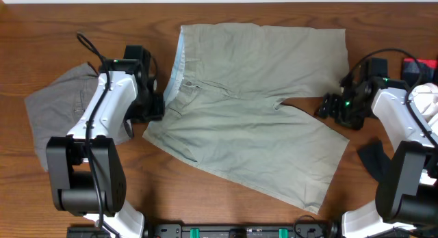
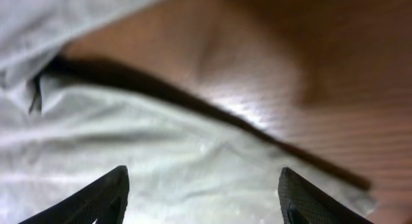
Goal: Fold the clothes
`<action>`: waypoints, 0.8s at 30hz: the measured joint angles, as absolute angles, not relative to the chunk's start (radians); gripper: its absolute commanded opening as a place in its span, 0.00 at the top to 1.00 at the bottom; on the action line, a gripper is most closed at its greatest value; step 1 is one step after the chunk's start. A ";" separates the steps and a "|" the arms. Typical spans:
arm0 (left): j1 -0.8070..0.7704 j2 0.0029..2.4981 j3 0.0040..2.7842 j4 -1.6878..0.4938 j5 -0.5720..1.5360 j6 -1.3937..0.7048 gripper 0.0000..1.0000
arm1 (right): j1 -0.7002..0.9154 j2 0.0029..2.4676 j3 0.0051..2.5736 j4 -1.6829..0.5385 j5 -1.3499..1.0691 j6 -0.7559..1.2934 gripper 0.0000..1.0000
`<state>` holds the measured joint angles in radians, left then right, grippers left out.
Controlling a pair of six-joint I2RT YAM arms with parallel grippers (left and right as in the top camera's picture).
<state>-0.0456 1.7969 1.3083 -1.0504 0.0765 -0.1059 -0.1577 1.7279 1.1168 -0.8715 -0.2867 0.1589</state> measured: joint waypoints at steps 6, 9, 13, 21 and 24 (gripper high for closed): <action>-0.016 1.797 1.292 -1.074 0.020 -0.168 0.48 | -0.158 1.705 1.117 -0.929 -0.353 0.108 0.23; 0.023 1.797 1.223 -0.993 0.016 -0.204 0.47 | -0.158 1.643 1.117 -0.962 -0.369 0.094 0.20; 0.060 1.797 1.126 -0.878 0.067 -0.212 0.41 | -0.158 1.523 1.117 -1.038 -0.378 0.086 0.17; 0.061 1.797 1.048 -0.791 0.173 -0.216 0.93 | -0.147 1.414 1.116 -1.254 -0.386 0.080 0.16; 0.060 1.797 1.045 -0.808 0.186 -0.215 0.94 | -0.139 1.413 1.112 -1.291 -0.384 0.080 0.15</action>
